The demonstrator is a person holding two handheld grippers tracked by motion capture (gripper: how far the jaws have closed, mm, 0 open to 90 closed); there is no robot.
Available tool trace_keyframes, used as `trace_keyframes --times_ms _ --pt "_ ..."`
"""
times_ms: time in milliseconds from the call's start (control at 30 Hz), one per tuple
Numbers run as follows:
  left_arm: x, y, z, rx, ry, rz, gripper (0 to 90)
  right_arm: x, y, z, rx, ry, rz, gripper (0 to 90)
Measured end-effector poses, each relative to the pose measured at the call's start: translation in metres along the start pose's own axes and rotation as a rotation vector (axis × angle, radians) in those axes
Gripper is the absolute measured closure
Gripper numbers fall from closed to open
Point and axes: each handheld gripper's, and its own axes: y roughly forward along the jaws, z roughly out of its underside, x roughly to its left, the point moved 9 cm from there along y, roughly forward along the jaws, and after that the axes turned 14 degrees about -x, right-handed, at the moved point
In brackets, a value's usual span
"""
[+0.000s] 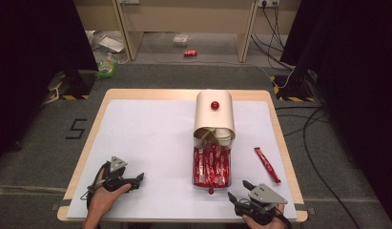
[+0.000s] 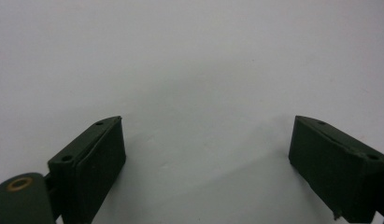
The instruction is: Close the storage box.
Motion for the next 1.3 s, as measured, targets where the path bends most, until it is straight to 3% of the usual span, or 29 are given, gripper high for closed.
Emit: trace_keyframes --times_ms 700,933,1300 --pt "0.000 0.000 0.000 0.000 0.001 0.000 10.1 0.011 0.018 0.002 0.024 -0.032 -0.019 33.4" --pt "0.000 0.000 0.000 0.000 0.001 0.000 10.1 0.017 0.028 0.003 0.037 -0.070 -0.023 33.6" --pt "0.000 0.000 0.000 0.000 0.001 0.000 10.1 0.014 0.032 0.003 0.044 -0.069 -0.014 32.8"
